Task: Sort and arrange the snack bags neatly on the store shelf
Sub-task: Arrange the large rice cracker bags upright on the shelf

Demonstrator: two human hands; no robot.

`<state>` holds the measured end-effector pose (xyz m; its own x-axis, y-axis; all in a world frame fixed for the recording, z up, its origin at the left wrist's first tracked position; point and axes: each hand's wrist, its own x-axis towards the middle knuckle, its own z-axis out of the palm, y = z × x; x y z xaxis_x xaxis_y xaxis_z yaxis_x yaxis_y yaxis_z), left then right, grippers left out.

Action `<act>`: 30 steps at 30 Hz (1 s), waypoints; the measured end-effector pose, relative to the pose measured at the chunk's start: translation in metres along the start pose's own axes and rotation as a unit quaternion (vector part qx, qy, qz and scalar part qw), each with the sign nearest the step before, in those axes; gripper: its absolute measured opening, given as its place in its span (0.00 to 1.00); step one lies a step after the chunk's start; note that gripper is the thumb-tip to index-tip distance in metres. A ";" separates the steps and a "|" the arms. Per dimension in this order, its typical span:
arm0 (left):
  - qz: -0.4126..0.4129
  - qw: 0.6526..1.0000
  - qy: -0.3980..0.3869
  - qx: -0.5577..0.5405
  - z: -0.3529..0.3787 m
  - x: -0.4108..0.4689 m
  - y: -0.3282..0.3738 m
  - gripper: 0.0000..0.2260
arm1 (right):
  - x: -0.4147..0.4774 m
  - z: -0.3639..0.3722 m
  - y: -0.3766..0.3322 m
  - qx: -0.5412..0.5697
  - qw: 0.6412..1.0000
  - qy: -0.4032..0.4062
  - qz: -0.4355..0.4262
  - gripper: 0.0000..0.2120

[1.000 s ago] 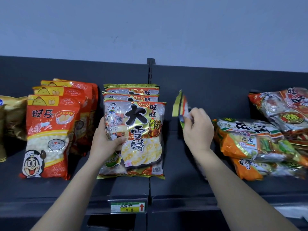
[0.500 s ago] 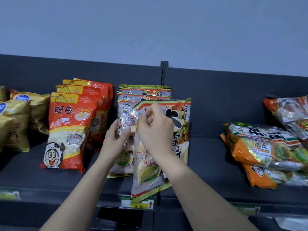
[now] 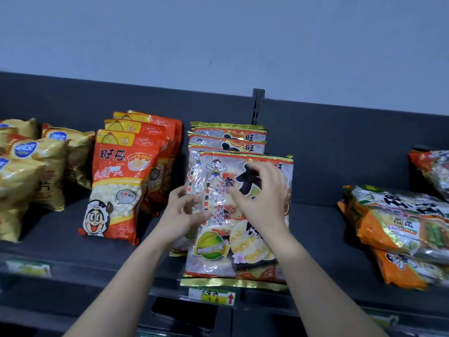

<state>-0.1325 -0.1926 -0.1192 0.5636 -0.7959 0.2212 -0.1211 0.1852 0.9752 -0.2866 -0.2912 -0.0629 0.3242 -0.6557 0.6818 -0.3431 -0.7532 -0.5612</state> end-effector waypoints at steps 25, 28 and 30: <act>-0.032 0.988 -0.151 -0.001 -0.032 0.032 -0.016 0.53 | -0.013 0.004 0.073 0.272 0.887 -0.311 0.204 0.51; -0.050 0.978 -0.201 0.019 -0.037 0.032 -0.022 0.58 | -0.017 0.004 0.086 0.245 0.869 -0.380 0.200 0.55; -0.048 0.979 -0.199 0.024 -0.036 0.035 -0.022 0.56 | -0.017 0.009 0.089 0.237 0.877 -0.368 0.200 0.54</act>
<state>-0.0806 -0.2040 -0.1329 0.2133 -0.9714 0.1045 -0.1271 0.0785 0.9888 -0.3149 -0.3481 -0.1287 0.8022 -0.5971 -0.0027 -0.2102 -0.2781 -0.9373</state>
